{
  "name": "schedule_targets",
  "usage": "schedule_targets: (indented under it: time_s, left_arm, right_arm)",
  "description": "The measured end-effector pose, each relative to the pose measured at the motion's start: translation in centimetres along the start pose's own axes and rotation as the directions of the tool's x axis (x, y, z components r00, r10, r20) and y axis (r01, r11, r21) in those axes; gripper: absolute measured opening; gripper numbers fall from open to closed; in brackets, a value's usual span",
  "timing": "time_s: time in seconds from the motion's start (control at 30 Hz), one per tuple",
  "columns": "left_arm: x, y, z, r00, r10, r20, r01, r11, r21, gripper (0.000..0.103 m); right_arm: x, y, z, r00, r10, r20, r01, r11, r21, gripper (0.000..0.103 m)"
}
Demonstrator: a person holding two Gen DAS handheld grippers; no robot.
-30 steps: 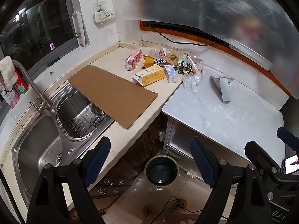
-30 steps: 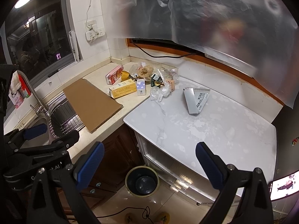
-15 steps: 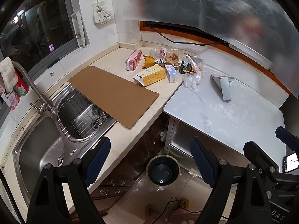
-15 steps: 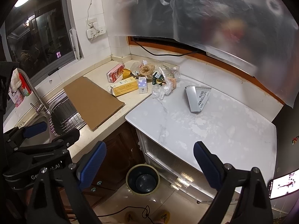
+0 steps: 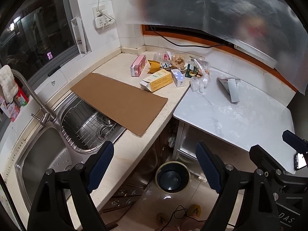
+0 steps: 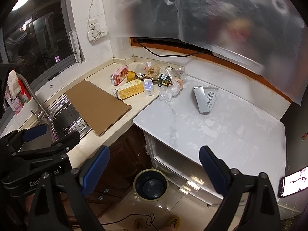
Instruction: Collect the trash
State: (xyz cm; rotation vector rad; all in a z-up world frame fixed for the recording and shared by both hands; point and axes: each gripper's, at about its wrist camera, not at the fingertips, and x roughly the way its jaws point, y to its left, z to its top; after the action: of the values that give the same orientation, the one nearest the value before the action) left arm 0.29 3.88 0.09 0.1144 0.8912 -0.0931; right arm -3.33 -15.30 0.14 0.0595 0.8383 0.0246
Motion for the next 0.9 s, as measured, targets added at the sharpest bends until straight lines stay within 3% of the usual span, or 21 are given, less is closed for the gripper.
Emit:
schedule_targets:
  time_s: [0.27, 0.4, 0.5, 0.63, 0.77, 0.9]
  left_arm:
    - [0.9, 1.2, -0.4, 0.998, -0.070, -0.005, 0.070, 0.997, 0.032, 0.085]
    - [1.5, 0.9, 0.1, 0.987, -0.161, -0.006, 0.161, 0.986, 0.053, 0.085]
    - [2.2, 0.0, 0.7, 0.975, -0.224, -0.019, 0.224, 0.972, 0.076, 0.085]
    - [3.3, -1.5, 1.9, 0.966, -0.249, -0.063, 0.255, 0.961, 0.103, 0.085]
    - [5.1, -3.0, 3.7, 0.949, -0.291, -0.121, 0.302, 0.949, 0.086, 0.085]
    - [6.6, -4.6, 6.0, 0.956, -0.273, -0.108, 0.282, 0.956, 0.080, 0.085]
  right_arm:
    - [0.0, 1.8, -0.9, 0.999, -0.046, -0.006, 0.047, 0.998, 0.035, 0.093]
    - [-0.2, 1.5, -1.3, 0.997, -0.083, -0.011, 0.083, 0.994, 0.066, 0.093]
    - [-0.3, 0.6, -1.3, 0.995, -0.103, -0.012, 0.104, 0.989, 0.102, 0.093]
    - [0.0, -1.6, -0.9, 0.993, -0.117, -0.012, 0.118, 0.979, 0.164, 0.092]
    - [1.4, -4.4, -0.1, 0.994, -0.102, -0.030, 0.106, 0.969, 0.222, 0.085]
    - [3.9, -7.3, 1.5, 0.994, -0.100, -0.041, 0.107, 0.969, 0.225, 0.082]
